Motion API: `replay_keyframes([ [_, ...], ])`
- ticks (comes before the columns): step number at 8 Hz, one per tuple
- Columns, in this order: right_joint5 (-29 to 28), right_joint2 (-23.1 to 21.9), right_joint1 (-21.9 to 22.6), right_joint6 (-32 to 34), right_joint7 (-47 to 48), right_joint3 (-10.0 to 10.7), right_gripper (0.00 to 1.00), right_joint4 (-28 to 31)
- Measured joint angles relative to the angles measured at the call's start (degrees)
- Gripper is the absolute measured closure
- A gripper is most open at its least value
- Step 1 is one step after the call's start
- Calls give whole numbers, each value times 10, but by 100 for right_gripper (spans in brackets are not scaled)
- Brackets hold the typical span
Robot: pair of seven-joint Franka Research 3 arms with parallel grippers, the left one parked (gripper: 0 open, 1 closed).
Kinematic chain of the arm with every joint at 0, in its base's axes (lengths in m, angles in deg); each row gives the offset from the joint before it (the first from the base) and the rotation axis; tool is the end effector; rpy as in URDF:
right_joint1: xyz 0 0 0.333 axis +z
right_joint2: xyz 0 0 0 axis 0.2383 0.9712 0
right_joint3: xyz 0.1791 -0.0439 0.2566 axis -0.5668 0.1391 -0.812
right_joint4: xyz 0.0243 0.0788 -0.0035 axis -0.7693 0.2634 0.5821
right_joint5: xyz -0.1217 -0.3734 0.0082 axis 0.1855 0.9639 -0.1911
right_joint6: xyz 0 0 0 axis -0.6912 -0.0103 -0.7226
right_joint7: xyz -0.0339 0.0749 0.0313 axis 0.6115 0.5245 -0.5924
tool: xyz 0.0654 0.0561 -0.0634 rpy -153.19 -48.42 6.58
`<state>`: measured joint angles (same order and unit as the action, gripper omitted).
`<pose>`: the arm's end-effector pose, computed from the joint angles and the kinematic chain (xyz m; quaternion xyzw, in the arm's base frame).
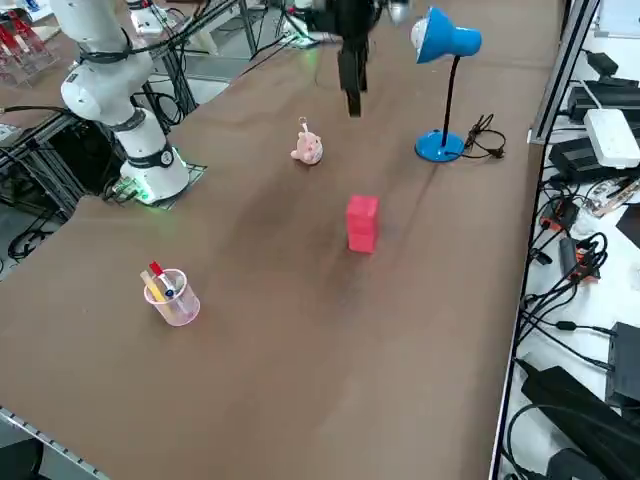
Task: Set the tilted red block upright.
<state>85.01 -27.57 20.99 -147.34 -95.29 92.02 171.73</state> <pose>0.6138 0.0133 0.5452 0.9945 0.0967 0.0333 0.0206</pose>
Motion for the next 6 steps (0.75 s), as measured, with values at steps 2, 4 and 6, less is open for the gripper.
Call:
replay_keyframes([
  [2,0,-47,9,41,24,0,0,2],
  [4,0,-100,25,70,62,-3,0,28],
  [6,2,-147,30,113,87,-14,0,51],
])
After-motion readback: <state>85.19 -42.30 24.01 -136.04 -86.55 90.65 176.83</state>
